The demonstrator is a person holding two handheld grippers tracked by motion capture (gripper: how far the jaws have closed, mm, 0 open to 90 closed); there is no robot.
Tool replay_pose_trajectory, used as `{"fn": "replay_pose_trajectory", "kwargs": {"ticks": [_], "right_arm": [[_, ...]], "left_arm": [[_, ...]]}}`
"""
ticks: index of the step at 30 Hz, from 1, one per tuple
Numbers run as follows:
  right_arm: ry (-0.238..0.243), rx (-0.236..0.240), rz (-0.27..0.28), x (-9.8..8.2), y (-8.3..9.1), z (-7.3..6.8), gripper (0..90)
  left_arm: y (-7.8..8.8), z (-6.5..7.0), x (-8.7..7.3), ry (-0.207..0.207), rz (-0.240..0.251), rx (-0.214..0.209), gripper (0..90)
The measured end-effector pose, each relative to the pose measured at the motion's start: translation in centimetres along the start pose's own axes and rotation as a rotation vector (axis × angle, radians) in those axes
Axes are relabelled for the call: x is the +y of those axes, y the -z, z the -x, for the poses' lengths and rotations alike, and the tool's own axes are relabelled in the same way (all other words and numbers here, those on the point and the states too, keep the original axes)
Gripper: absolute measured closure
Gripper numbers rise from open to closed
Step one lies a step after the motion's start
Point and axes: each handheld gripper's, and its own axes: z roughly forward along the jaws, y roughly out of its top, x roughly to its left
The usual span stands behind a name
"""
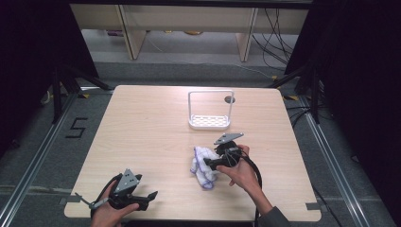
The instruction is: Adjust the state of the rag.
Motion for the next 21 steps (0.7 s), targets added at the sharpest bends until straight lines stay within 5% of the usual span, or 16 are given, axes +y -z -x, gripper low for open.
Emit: {"fn": "replay_pose_trajectory", "kwargs": {"ticks": [2,5,8,11,12,17,18,21], "right_arm": [[0.061,-0.015,0.03,0.6,1.1,-0.6,42.2],[0.068,-0.016,0.06,1.1,1.9,-1.6,44.3],[0.119,0.039,0.045,1.6,2.4,-3.6,47.6],[0.141,0.042,0.042,1.5,1.7,-4.3,48.3],[0.188,0.041,-0.005,1.3,0.6,-4.8,48.2],[0.211,0.013,-0.078,0.4,-1.4,-5.2,47.3],[0.23,-0.035,-0.083,0.0,-2.1,-5.2,51.3],[0.286,-0.081,-0.092,-0.1,-2.4,-4.6,64.5]], "left_arm": [[0.0,0.0,0.1,-0.006,-0.005,0.011,15.9],[0.1,0.1,0.1,-0.005,0.002,0.002,15.9],[0.1,0.1,0.1,-0.003,0.004,-0.005,15.9],[0.1,0.1,0.0,0.005,0.007,0.0,15.9],[0.1,0.1,0.0,0.003,0.008,-0.001,15.9],[0.1,0.1,0.0,-0.002,0.0,-0.006,15.9],[0.1,0.2,0.0,0.001,0.005,-0.003,15.9],[0.1,0.2,0.0,-0.003,0.001,-0.006,15.9]]}}
